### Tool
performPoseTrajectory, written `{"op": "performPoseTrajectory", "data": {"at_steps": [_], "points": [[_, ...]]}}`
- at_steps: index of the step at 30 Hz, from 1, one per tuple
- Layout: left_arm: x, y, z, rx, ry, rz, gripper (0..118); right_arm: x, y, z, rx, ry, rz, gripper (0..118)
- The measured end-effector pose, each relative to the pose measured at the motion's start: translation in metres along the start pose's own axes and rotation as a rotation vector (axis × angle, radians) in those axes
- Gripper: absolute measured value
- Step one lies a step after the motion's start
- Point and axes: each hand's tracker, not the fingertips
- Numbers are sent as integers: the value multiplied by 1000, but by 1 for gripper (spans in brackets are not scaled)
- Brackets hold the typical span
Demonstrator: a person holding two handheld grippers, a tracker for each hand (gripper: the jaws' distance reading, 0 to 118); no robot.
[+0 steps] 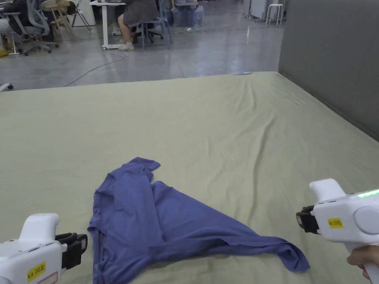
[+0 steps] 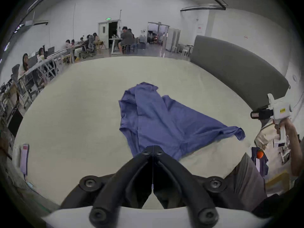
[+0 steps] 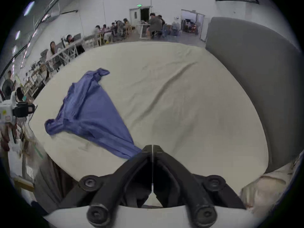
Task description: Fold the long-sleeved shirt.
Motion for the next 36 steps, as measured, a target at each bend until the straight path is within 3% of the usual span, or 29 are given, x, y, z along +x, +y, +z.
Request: {"op": "performPoseTrajectory", "data": {"at_steps": [3,4,6,7,11,14,15,16,17,20,22,24,25,29,32,36], "points": [[11,1,4,-10,-46,-2,0,-7,-7,-7,-29,-25,9,0],[13,1,3,-16,-54,-10,0,-4,-9,-11,-49,-19,-2,19],[13,0,1,-26,-57,-21,0,1,-17,-24,-109,12,-29,96],[14,0,1,-28,-59,-26,0,-2,-17,-30,-153,-8,-31,99],[18,5,-2,-39,-75,-34,0,-3,-31,-56,-203,-32,-6,95],[31,26,-2,-29,-86,-57,0,-1,-34,-77,-246,9,4,78],[36,34,-5,-23,-94,-72,0,-4,-32,-82,-250,4,8,51],[41,47,-10,-19,-103,-92,0,-5,-32,-89,-246,-3,20,14],[45,58,-18,-12,-110,-107,0,-6,-32,-94,-232,-19,56,2],[63,97,-52,-9,-133,-168,2,-12,-29,-103,-249,-27,68,1],[75,122,-89,-33,-145,-201,50,-15,-31,-103,-244,-47,107,1],[88,143,-134,-108,-167,-282,112,-15,-33,-102,-243,-42,111,1],[92,152,-163,-140,-174,-313,118,-10,-33,-101,-239,-36,106,1],[105,167,-265,-298,-97,-385,118,-1,-32,-103,-244,5,19,1],[102,158,-319,-392,-60,-408,118,-1,-31,-103,-242,10,20,1],[103,133,-354,-512,-5,-500,98,1,-30,-104,-247,19,22,1]]}}
